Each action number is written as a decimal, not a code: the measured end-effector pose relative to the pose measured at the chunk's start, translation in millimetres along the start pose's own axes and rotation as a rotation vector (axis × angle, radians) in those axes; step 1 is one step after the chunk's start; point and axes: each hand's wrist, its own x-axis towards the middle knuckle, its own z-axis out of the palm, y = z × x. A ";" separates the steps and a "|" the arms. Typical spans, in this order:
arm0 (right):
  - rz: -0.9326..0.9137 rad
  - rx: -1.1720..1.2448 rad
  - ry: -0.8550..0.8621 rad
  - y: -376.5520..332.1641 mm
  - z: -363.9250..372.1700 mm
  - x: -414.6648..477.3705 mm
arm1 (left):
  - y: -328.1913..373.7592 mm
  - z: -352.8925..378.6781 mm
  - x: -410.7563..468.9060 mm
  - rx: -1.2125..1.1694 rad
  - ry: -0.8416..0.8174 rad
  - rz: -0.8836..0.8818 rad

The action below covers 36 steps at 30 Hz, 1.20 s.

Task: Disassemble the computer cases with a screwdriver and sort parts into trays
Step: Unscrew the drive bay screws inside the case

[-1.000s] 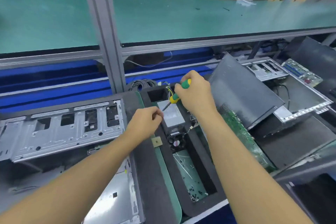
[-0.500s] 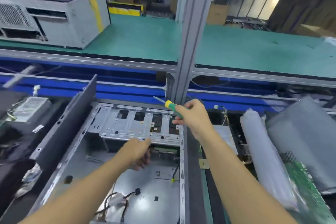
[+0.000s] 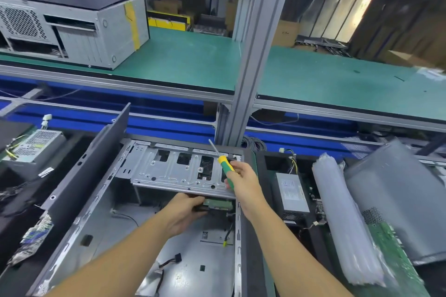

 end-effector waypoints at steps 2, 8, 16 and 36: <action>-0.001 0.029 -0.002 0.5 0.2 0.4 | 1.7 -3.5 -9.1 0.066 -0.027 -0.046; 0.027 0.271 -0.003 0.4 -8.3 2.7 | 10.3 -46.4 -39.8 0.301 -0.247 -0.190; 0.065 0.657 -0.054 3.0 -14.7 5.9 | 37.8 -121.4 -65.6 0.529 -0.484 -0.261; -0.099 0.231 0.192 -13.0 -167.2 -40.4 | 58.9 119.2 -28.1 0.555 -0.534 0.093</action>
